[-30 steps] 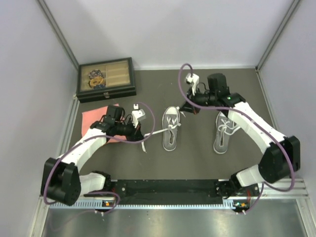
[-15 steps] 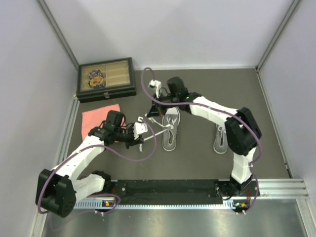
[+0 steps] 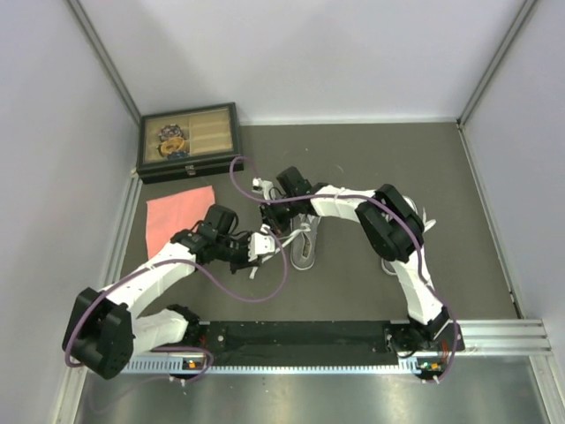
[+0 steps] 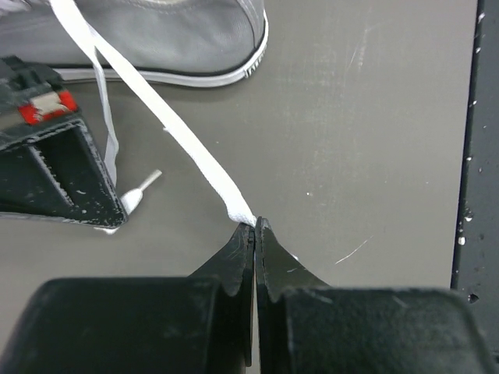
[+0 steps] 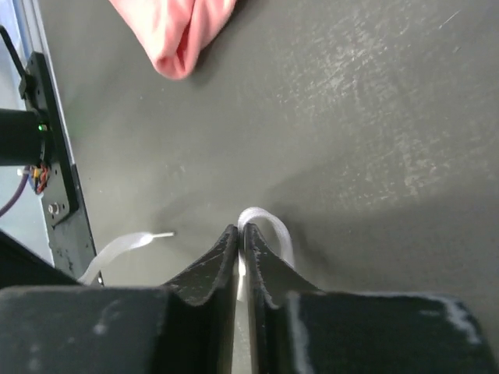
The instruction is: Tie the shoes
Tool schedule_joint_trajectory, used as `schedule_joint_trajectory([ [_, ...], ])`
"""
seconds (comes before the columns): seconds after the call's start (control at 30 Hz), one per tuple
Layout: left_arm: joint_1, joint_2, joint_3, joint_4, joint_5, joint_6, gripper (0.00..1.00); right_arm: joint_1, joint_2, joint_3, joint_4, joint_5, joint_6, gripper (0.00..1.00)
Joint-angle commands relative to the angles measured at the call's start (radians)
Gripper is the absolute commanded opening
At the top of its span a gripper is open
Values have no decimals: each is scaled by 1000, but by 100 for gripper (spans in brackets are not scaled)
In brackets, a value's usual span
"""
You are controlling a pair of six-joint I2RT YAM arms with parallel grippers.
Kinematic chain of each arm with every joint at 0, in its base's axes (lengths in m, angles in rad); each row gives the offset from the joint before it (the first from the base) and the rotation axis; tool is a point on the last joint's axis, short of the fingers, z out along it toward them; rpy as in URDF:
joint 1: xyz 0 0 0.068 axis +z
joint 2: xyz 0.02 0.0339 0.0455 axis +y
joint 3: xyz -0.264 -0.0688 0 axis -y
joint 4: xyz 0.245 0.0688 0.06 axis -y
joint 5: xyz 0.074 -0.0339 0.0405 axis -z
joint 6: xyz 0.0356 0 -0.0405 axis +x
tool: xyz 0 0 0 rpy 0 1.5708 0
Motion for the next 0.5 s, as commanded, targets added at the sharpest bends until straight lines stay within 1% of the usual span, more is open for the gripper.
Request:
schedule_joint_trajectory([
  [0.0,-16,15,-9,54,-23,19,0,6,-23,106,-60,-15,-26,13],
  [0.03,-21,13,-3,52,-23,18,0,6,-26,132,-74,-12,-27,17],
  [0.07,-21,15,0,52,-22,16,0,6,-41,144,-89,-9,-35,27],
  [0.13,-25,7,16,43,-20,16,0,4,-60,182,-141,-9,-40,33],
  [0.17,-27,7,24,40,-20,15,0,3,-72,192,-154,-9,-40,41],
  [0.23,-30,7,52,15,-20,18,0,-11,-118,204,-167,-16,-34,44],
  [0.37,-28,32,125,-29,-30,12,0,-68,-213,212,-195,-33,-29,45],
  [0.43,-28,58,176,-31,-42,7,0,-117,-268,206,-218,-44,-43,45],
  [0.47,-28,67,191,-22,-46,-2,0,-129,-282,207,-262,-47,-69,46],
])
